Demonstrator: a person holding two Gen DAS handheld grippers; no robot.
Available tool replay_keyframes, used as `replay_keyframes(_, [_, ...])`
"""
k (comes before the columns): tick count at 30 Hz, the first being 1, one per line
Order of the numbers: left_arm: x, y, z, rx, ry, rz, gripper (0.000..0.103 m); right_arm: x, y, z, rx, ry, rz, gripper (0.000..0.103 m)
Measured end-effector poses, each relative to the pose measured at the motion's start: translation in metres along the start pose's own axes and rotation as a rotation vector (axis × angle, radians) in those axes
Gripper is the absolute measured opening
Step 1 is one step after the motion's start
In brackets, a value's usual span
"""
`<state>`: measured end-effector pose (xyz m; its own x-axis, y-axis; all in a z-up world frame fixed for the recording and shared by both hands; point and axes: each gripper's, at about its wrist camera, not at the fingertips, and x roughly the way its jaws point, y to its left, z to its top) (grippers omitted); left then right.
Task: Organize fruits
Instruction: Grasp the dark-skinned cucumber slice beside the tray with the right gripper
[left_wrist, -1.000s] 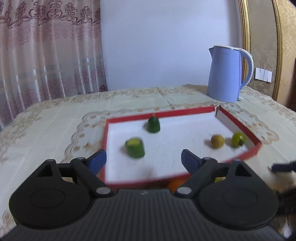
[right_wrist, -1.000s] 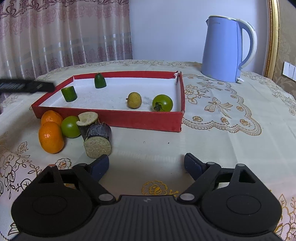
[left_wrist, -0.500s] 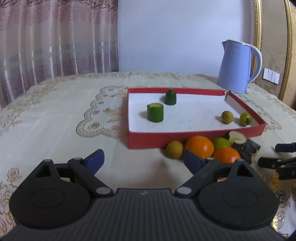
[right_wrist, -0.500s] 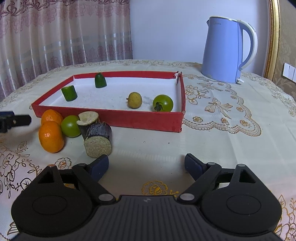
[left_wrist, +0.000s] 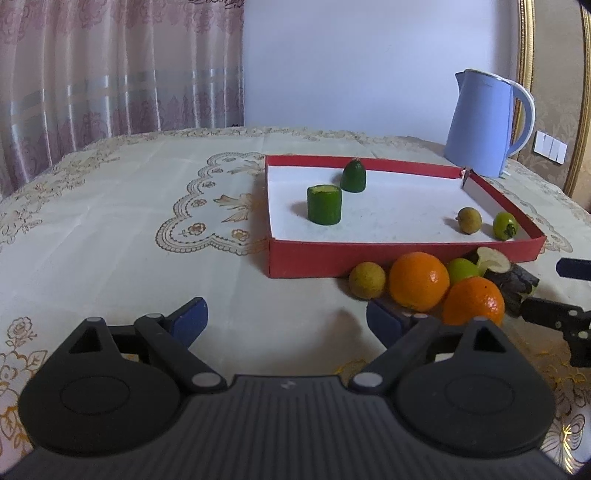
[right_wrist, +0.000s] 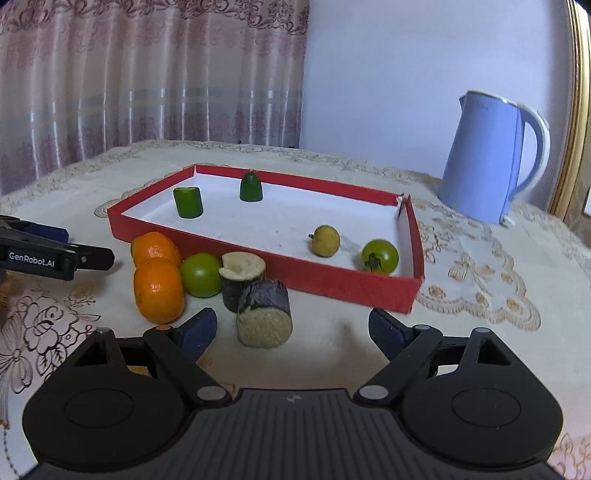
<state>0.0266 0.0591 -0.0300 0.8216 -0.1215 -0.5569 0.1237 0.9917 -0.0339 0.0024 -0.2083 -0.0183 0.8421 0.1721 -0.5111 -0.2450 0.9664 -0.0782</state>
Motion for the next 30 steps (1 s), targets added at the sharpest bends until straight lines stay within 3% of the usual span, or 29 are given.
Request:
replay_keyframes(3, [0.003,0.001,0.0,-0.004,0.011,0.001,0.094,0.004,0.007,0.003,-0.028,0.004,-0.019,0.089])
replay_keyframes(5, [0.005,0.002,0.0,-0.007,0.018,-0.005,0.096,0.004,0.008,0.004,-0.025,-0.005,-0.035,0.078])
replay_keyframes(7, [0.006,0.002,0.0,-0.01,0.025,-0.005,0.097,0.009,0.008,0.006,-0.016,0.017,-0.019,0.056])
replay_keyframes(12, [0.006,0.002,-0.001,-0.008,0.026,-0.008,0.098,0.021,0.009,0.007,0.004,0.053,-0.006,0.052])
replay_keyframes(15, [0.006,0.001,-0.001,-0.005,0.028,-0.011,0.1,0.022,0.009,0.006,0.018,0.064,0.018,0.034])
replay_keyframes(21, [0.008,0.0,-0.002,0.002,0.03,-0.008,0.101,0.022,0.009,0.005,0.016,0.059,-0.022,0.034])
replay_keyframes(26, [0.008,-0.001,-0.002,-0.001,0.03,-0.014,0.102,0.024,-0.009,0.003,0.057,0.075,-0.197,0.034])
replay_keyframes(30, [0.006,0.0,-0.003,-0.004,0.022,-0.021,0.102,0.023,-0.023,0.001,0.103,0.085,-0.181,0.034])
